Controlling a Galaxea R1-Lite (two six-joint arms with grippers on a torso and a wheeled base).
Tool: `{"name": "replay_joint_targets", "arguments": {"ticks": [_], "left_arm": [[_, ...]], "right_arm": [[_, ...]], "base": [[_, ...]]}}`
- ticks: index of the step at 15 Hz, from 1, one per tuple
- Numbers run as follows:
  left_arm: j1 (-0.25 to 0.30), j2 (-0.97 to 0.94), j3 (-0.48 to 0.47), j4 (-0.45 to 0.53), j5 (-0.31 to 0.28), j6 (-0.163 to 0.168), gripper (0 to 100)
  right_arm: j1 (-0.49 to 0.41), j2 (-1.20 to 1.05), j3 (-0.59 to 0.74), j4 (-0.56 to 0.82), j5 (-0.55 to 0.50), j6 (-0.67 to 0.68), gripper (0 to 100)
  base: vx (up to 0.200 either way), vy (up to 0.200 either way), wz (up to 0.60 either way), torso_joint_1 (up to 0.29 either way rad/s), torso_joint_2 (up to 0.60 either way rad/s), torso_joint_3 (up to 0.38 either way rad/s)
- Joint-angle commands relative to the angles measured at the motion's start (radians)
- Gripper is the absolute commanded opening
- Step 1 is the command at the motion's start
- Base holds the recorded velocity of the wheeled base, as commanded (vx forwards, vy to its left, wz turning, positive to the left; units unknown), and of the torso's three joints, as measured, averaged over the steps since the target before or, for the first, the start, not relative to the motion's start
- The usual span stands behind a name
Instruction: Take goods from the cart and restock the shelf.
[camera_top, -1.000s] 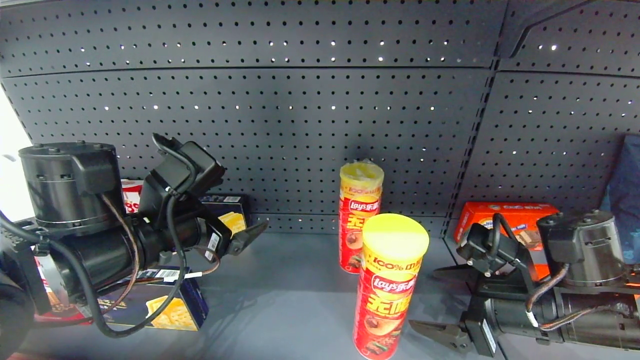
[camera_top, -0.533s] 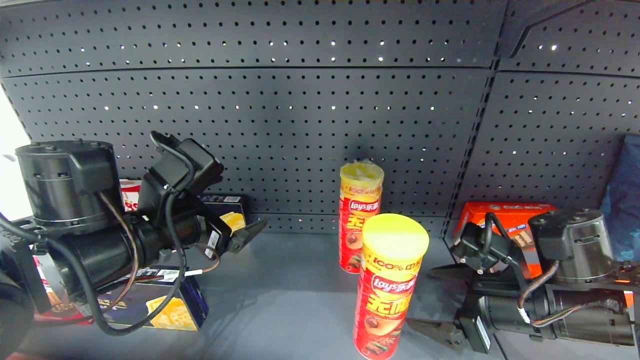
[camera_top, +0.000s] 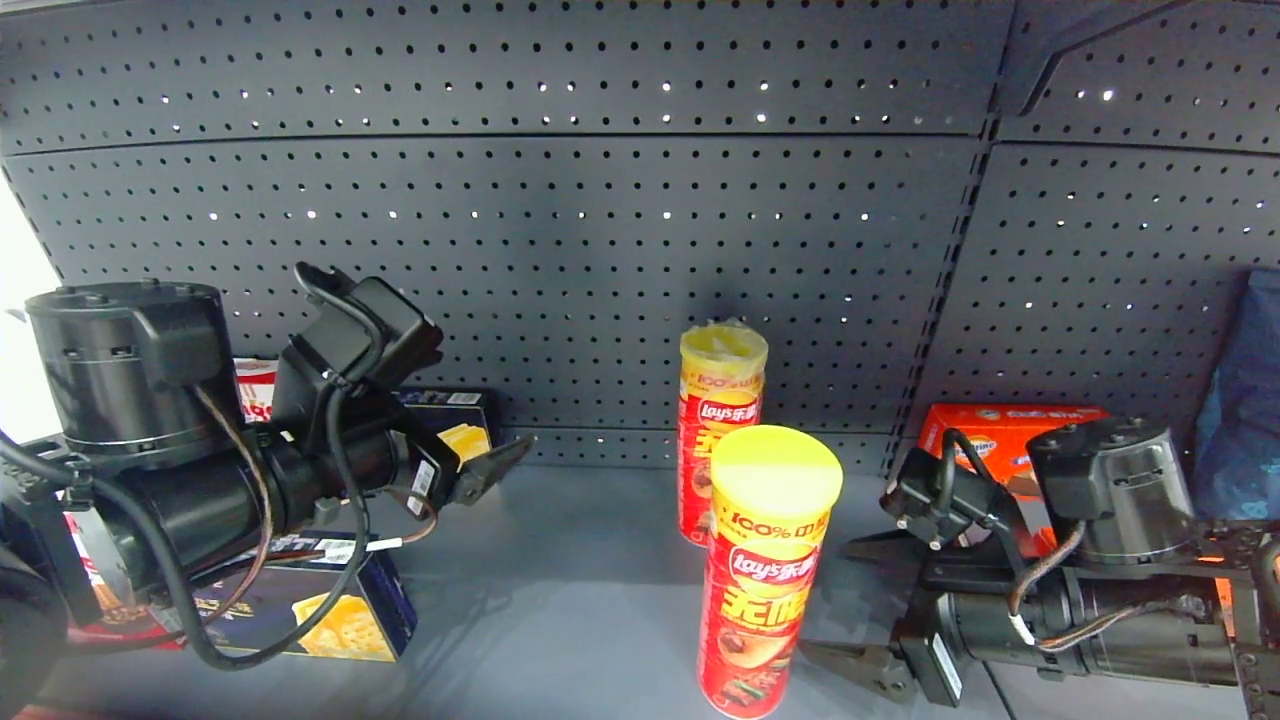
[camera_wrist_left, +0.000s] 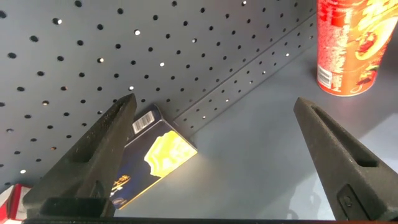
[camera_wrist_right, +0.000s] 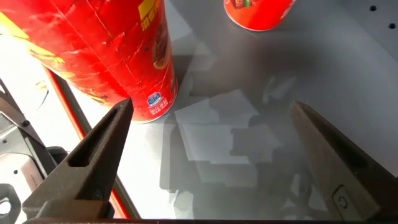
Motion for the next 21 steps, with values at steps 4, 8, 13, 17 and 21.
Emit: {"name": "replay_joint_targets", "arguments": {"ticks": [4,8,13,17,21], "left_arm": [[0.005,0.001,0.000,-0.002,-0.001,0.000,100],[0.005,0.001,0.002,-0.011,-0.001,0.000,100],[0.005,0.003,0.002,-0.011,-0.001,0.000,100],[0.005,0.001,0.003,-0.011,-0.001,0.000,100],[0.005,0.003,0.003,-0.011,-0.001,0.000,100]], "right_arm": [[0.013,0.020,-0.002,-0.001,-0.007,-0.001,100],[0.018,0.027,-0.010,-0.001,-0.007,-0.001,100],[0.009,0.007,-0.005,-0.001,-0.007,-0.001,100],[0.013,0.029,-0.022,-0.001,-0.007,-0.001,100],[0.018,0.046,-0.031,-0.001,-0.007,-0.001,100]], "base": [[0.000,0.000,0.00,0.000,0.00,0.000],[0.000,0.000,0.00,0.000,0.00,0.000],[0.000,0.000,0.00,0.000,0.00,0.000],[0.000,0.000,0.00,0.000,0.00,0.000],[0.000,0.000,0.00,0.000,0.00,0.000]]}}
